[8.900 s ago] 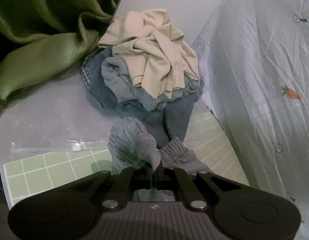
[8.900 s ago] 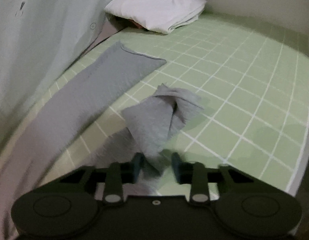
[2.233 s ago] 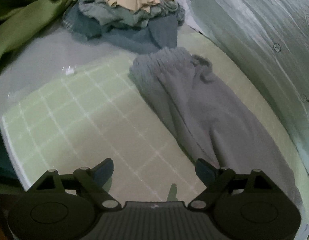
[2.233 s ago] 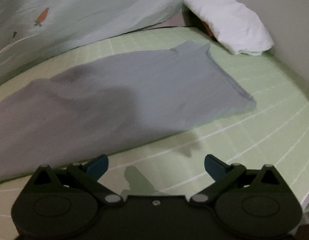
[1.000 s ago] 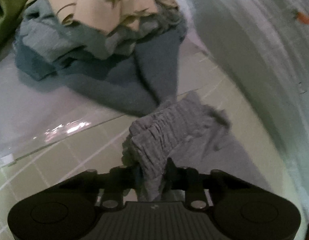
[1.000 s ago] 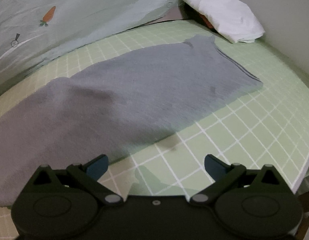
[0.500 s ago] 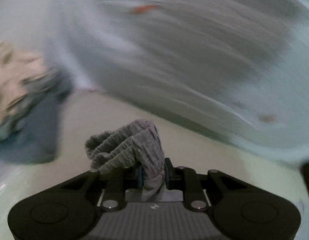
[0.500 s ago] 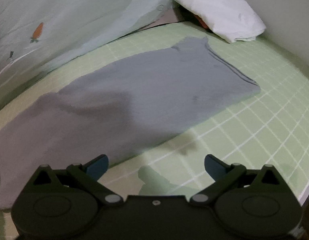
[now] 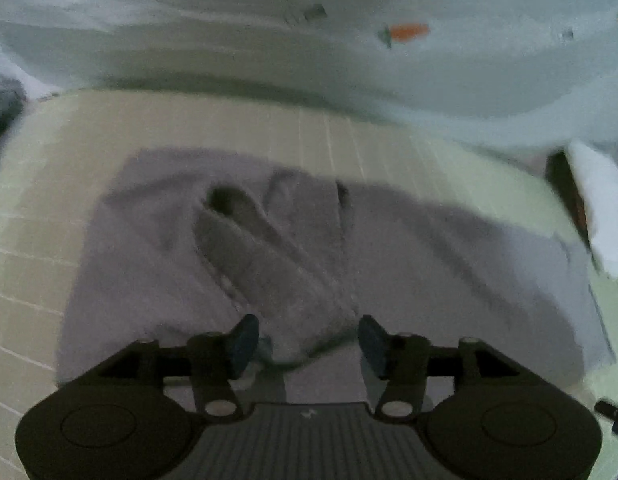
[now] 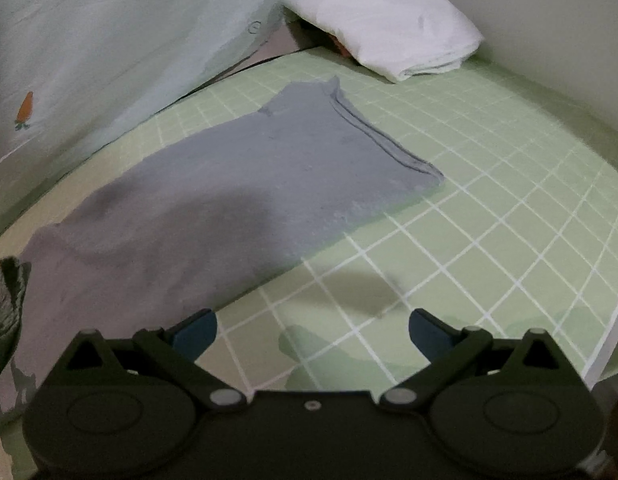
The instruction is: Fold clothes
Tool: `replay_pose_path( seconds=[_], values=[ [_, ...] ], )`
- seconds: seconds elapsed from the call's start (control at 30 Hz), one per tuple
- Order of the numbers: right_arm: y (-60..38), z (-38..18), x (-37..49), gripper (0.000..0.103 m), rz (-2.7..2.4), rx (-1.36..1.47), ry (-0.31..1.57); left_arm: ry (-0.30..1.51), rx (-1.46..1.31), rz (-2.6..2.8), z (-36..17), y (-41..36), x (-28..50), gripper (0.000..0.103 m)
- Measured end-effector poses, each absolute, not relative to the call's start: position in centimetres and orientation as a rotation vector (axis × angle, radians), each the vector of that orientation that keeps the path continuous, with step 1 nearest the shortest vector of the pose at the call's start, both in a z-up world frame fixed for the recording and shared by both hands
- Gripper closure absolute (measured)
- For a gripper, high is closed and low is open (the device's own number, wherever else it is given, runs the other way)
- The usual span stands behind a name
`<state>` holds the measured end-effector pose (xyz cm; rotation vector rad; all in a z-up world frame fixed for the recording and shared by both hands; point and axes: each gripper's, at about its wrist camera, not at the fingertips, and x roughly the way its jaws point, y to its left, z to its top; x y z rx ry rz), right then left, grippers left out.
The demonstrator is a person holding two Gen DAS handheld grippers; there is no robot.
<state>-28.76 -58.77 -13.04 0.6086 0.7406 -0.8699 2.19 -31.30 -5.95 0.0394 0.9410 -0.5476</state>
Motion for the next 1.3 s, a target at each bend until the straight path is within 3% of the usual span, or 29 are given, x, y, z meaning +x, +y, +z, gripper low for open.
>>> replay_pose_path(
  seconds=[0.27, 0.5, 0.57, 0.6, 0.63, 0.7, 0.77, 0.87, 1.03, 1.3],
  values=[
    [-59.1, -14.1, -25.8, 0.0, -0.839, 0.627, 0.74, 0.946, -0.037, -0.438, -5.5, -28.4, 6.1, 0.045],
    [-60.7, -13.4, -22.3, 0.0, -0.87, 0.559, 0.734, 1.045, -0.122, -0.446, -8.5, -31.2, 10.2, 0.046],
    [-61.5, -13.3, -21.6, 0.0, -0.882, 0.553, 0.743, 1.043, -0.124, -0.479, -8.8, -32.3, 10.7, 0.059],
    [-61.9, -13.2, -21.2, 0.0, -0.884, 0.547, 0.75, 1.039, -0.109, -0.503, -8.8, -33.1, 10.8, 0.094],
    [-62.2, -13.2, -21.0, 0.0, -0.881, 0.536, 0.76, 1.035, -0.096, -0.524, -8.8, -33.9, 10.9, 0.101],
    [-62.6, -13.5, -20.7, 0.0, -0.875, 0.526, 0.774, 1.014, -0.081, -0.565, -8.6, -35.4, 10.6, 0.102],
    [-62.9, -13.7, -20.5, 0.0, -0.869, 0.515, 0.788, 0.989, -0.038, -0.631, -8.3, -37.2, 9.9, 0.1],
    [-63.5, -14.2, -20.4, 0.0, -0.866, 0.515, 0.804, 0.997, 0.059, -0.647, -8.5, -39.4, 9.3, 0.086],
    [-64.3, -13.9, -20.5, 0.0, -0.881, 0.466, 0.781, 0.961, 0.064, -0.582, -6.9, -38.0, 8.1, 0.036],
    [-68.3, -13.5, -20.7, 0.0, -0.955, 0.415, 0.742, 0.975, 0.041, -0.424, -6.2, -34.2, 8.6, 0.031]
  ],
)
